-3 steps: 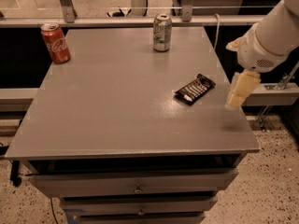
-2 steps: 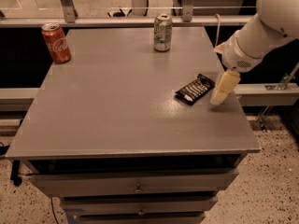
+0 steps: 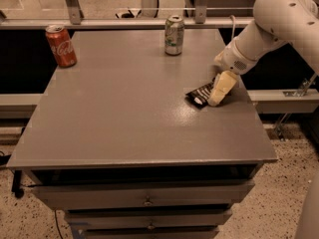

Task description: Pick rxbar chocolate

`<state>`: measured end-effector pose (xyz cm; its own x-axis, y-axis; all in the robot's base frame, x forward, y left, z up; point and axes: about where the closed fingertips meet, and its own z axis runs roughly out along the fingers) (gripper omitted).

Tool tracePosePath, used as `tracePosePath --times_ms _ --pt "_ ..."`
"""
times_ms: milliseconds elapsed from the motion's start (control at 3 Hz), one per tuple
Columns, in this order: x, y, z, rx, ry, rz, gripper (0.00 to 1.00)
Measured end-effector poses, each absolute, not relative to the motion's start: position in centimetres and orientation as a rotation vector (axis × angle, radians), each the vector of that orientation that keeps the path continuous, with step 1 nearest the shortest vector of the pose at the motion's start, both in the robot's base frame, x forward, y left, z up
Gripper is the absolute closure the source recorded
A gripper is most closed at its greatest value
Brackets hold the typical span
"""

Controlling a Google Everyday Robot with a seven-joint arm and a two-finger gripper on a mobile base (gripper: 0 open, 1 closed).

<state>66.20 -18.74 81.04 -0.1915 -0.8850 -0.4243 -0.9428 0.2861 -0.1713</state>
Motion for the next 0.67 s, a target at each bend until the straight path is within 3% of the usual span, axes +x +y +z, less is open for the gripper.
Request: tracePosePath --times_ms 333,667 --pt "66.2 -18.74 81.18 -1.637 2.12 0.176 0.0" --pt "66.18 -18.73 81.19 -1.636 2.121 0.178 0.15"
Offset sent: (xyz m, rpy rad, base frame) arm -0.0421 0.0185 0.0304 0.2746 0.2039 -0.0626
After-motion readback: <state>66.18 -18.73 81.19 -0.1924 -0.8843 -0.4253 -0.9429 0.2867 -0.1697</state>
